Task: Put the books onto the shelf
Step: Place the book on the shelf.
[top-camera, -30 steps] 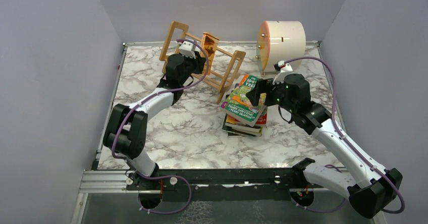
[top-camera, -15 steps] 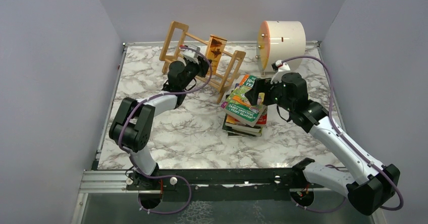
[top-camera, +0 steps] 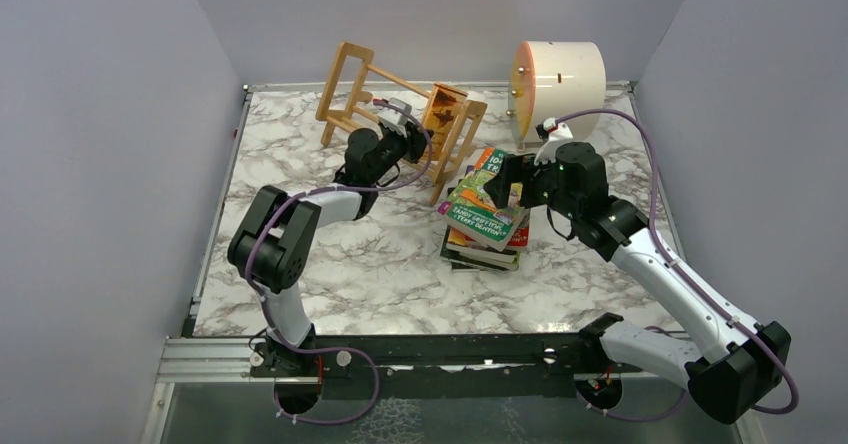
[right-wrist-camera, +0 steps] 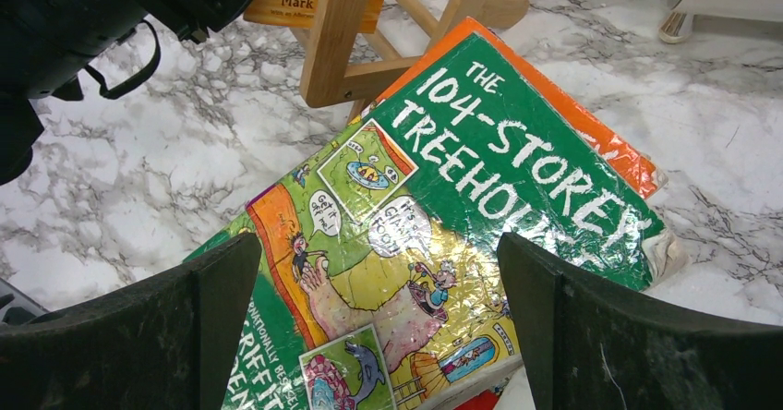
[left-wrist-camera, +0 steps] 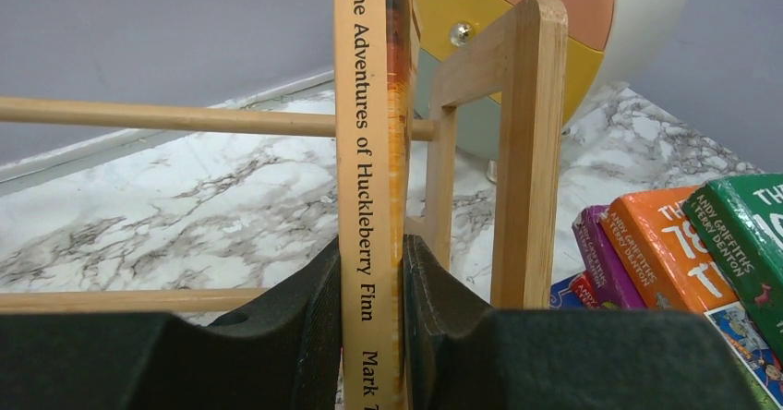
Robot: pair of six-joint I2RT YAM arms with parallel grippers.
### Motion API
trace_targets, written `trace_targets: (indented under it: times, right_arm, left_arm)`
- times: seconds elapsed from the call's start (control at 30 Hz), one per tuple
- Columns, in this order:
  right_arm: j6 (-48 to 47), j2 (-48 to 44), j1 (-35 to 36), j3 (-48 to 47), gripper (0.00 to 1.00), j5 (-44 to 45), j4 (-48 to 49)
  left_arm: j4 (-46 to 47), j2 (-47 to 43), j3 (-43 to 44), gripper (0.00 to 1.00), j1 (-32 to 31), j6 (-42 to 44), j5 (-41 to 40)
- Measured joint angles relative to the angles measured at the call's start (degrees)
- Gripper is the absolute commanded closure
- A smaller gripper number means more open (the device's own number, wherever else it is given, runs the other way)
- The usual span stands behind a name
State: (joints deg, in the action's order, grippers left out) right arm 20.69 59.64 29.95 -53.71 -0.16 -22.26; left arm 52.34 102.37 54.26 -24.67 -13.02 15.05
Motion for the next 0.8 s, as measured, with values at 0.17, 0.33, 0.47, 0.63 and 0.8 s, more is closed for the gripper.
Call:
trace_targets:
  times: [0.17, 0.33, 0.47, 0.63, 0.8]
  right_arm:
    - [0.0, 0.1, 0.0, 0.0, 0.0, 0.2, 0.0]
    - [0.0, 0.1, 0.0, 0.0, 0.0, 0.4, 0.0]
    - [0.0, 0.1, 0.0, 0.0, 0.01, 0.4, 0.0]
    - [0.0, 0.1, 0.0, 0.0, 0.01, 0.5, 0.0]
    - [0.0, 0.1, 0.0, 0.0, 0.01, 0.5, 0.0]
  left_arm:
    - [0.7, 1.7, 0.0, 1.0, -0.5, 0.0, 0.4]
    - [2.3, 3.1, 0.0, 1.0, -1.0, 0.1, 0.7]
    - [3.8, 4.5, 0.0, 1.0, -1.3, 0.1, 1.0]
    - [5.2, 5.7, -0.1, 1.0, -1.4, 0.1, 1.4]
    - [6.9, 6.2, -0.5, 1.0, -1.4, 0.0, 2.0]
